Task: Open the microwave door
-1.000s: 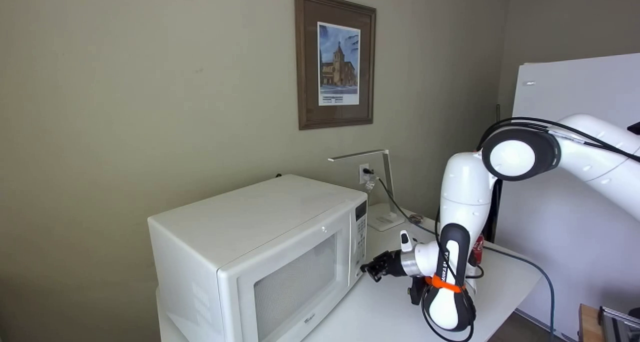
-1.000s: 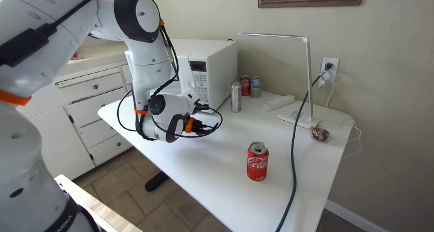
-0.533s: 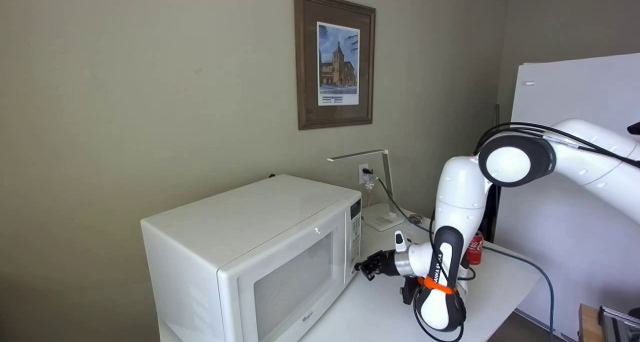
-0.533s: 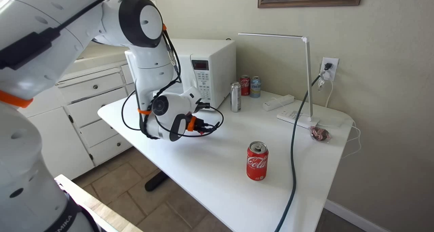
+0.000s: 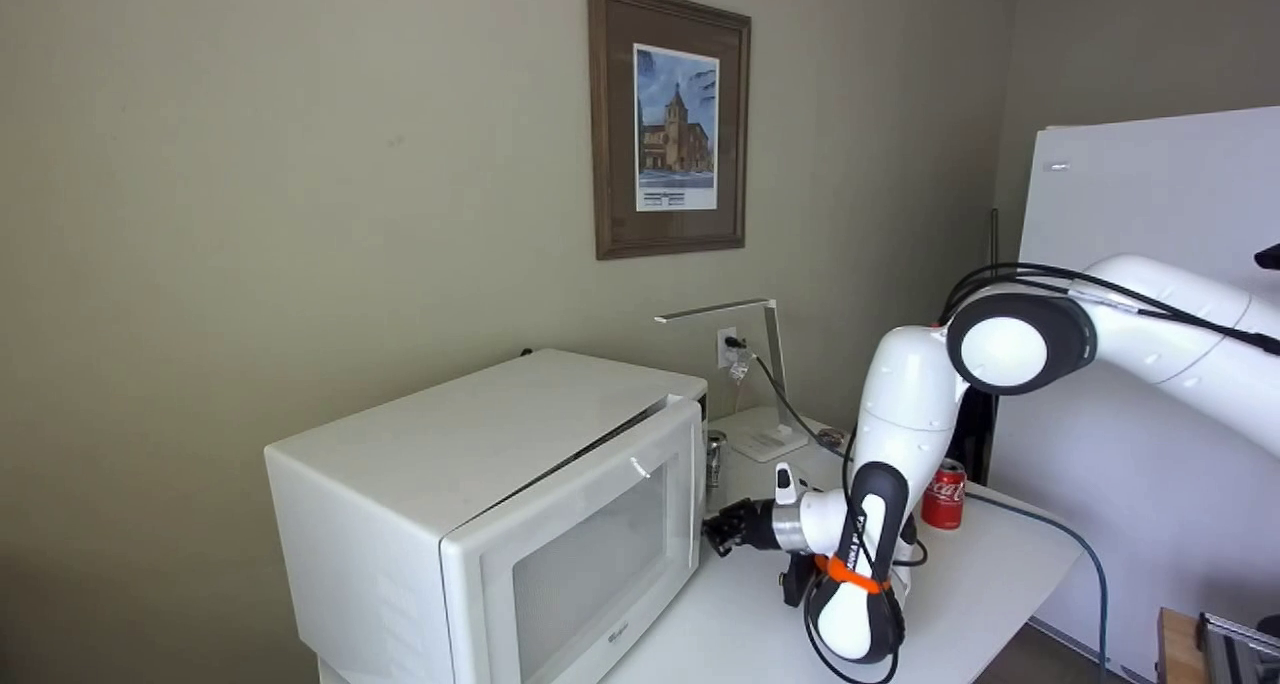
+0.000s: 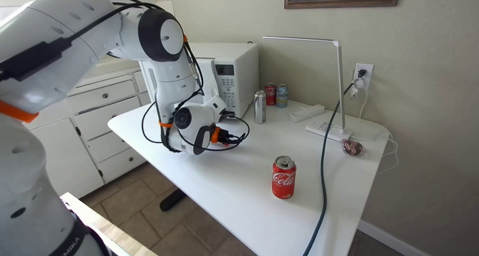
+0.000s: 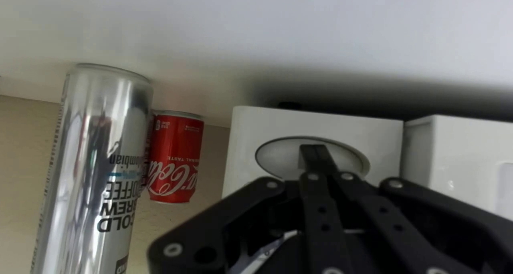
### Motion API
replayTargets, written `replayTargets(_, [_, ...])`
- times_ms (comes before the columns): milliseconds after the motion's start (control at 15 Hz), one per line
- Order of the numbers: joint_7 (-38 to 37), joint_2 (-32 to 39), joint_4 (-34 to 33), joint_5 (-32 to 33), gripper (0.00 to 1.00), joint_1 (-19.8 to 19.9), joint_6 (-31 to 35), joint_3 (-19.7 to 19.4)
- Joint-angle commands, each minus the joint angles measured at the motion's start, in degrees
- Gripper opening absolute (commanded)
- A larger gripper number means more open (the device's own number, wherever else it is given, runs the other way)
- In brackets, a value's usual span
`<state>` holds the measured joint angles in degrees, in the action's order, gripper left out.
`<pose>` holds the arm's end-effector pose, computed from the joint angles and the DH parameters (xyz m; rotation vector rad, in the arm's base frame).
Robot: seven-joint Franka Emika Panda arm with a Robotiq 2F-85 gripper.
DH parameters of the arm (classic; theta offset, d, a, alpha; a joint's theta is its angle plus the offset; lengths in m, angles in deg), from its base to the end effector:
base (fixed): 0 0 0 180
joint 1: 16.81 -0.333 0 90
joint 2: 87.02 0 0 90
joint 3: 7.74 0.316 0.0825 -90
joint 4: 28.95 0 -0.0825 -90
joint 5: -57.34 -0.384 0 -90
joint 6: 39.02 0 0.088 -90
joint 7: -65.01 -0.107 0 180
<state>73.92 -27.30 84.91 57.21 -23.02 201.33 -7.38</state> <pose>0.5688 0.0647 0.0874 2.5839 0.3392 1.7171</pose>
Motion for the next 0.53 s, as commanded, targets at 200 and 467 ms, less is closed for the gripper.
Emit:
replayTargets(200, [-1.11,4.53,-12.11,3.87,0.0,-1.3,0.2,0.78])
replayTargets(467, [0.97,1.01,-7.56,6.35,0.0,-1.33,-5.61,-1.5])
